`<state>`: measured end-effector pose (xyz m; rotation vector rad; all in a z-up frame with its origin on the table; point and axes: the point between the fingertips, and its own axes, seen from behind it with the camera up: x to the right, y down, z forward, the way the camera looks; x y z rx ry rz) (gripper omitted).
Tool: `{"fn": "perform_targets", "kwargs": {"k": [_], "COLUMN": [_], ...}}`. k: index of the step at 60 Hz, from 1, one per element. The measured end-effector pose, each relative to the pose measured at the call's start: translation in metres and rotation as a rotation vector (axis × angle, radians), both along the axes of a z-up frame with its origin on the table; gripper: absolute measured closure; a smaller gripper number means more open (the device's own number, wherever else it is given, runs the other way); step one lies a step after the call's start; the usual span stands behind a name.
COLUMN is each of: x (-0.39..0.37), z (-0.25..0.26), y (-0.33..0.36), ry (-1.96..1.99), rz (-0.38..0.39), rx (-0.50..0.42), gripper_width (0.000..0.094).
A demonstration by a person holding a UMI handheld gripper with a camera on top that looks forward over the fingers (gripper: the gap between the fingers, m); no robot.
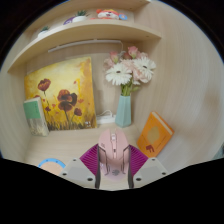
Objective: Arrange mouse
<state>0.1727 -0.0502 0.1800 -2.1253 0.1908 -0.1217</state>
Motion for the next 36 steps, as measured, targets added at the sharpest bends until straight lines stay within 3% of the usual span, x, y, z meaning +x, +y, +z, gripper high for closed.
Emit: {"fn": "perform_targets", "kwargs": {"k": [6,14,24,36], "x": [-0.048,-0.136,-0.234,-0.276], "z": [0.067,0.09,-0.008,-0.129], "y": [0.018,0.031,0.02,-0.007], "ry": [-0.017,-0.002,0.023,-0.004], "rz": [0.03,0.11,0.199,0.236], "rx": [0.106,0.151,0.013,-0.179], "gripper_width": [0.0555,0.0557,0.0559,0.0558]}}
